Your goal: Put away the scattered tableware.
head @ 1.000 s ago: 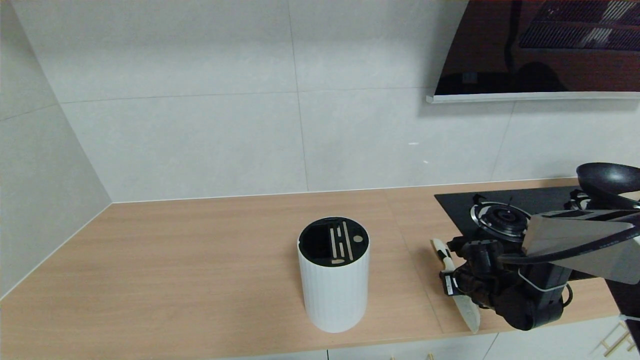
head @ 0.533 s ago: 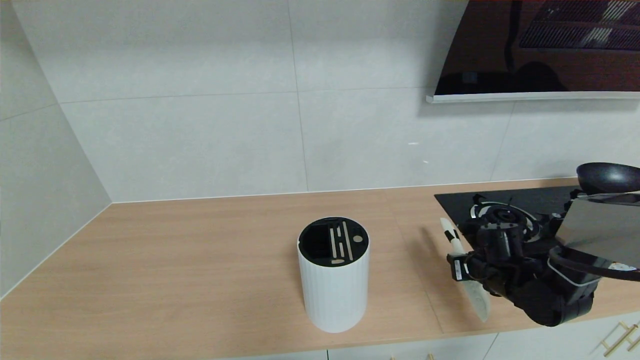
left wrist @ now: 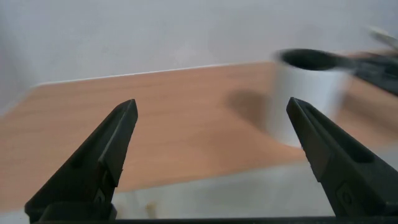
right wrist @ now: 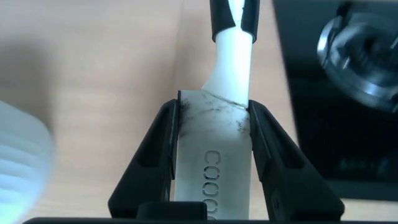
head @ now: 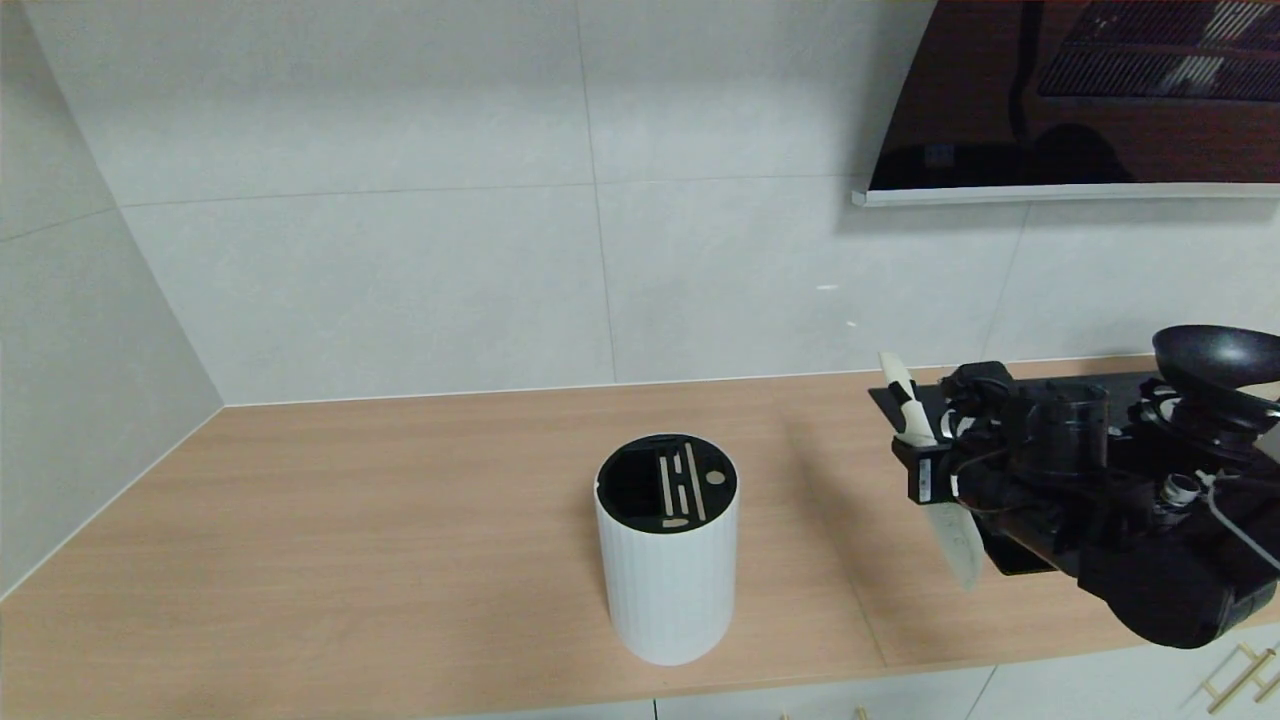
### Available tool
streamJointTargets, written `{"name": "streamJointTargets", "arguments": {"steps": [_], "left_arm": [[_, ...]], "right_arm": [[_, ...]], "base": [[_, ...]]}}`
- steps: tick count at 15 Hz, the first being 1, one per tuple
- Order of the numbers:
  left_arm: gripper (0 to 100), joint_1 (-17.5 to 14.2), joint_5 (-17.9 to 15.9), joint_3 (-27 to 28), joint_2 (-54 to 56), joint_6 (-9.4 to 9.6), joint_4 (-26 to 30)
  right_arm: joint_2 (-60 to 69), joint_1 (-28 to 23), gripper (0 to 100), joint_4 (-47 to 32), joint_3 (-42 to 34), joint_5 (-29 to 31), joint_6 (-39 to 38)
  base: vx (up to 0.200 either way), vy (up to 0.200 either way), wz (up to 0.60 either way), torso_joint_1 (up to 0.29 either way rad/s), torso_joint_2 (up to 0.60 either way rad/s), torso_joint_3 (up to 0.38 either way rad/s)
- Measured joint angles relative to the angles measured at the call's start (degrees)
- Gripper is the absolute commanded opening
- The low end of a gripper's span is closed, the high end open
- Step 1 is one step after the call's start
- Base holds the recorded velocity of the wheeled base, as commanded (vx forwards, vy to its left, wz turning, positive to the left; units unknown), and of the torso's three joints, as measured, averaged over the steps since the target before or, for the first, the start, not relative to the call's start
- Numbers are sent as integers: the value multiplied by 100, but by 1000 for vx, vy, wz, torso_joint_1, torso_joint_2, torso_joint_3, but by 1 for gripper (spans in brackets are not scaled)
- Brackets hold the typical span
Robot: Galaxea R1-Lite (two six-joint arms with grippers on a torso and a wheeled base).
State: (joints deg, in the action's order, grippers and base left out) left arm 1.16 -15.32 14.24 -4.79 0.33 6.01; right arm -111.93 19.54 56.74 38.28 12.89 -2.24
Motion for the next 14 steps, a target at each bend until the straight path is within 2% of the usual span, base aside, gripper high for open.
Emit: {"name": "streamJointTargets", "arguments": {"steps": [2, 5, 7, 8, 9, 12, 14], "left_arm": [[100, 55, -660, 539, -678, -1, 165], [100, 105, -1580, 1326, -2081, -9, 80], [100, 165, -1930, 1685, -3098, -51, -265], [100, 276, -2039, 1833, -3672, -166, -674], [100, 471, -2119, 1944, -4228, -388, -1213], [100, 1342, -2217, 2122, -5604, -1393, -2606], [100, 1813, -2203, 2104, -6356, -1996, -3428]], "right_arm": [[289, 143, 0, -279, 227, -9, 6], [488, 355, 0, -596, 695, -24, 11], [477, 435, 0, -944, 1196, -38, 9], [457, 534, 0, -1176, 1508, -33, 9], [446, 706, 0, -1301, 1709, -27, 6], [584, 1257, 0, -1335, 1808, 71, -2], [706, 1532, 0, -1336, 1707, 132, -5]], "base": [[0, 0, 0, 0, 0, 0], [0, 0, 0, 0, 0, 0], [0, 0, 0, 0, 0, 0], [0, 0, 0, 0, 0, 0], [0, 0, 0, 0, 0, 0], [0, 0, 0, 0, 0, 0], [0, 0, 0, 0, 0, 0]]}}
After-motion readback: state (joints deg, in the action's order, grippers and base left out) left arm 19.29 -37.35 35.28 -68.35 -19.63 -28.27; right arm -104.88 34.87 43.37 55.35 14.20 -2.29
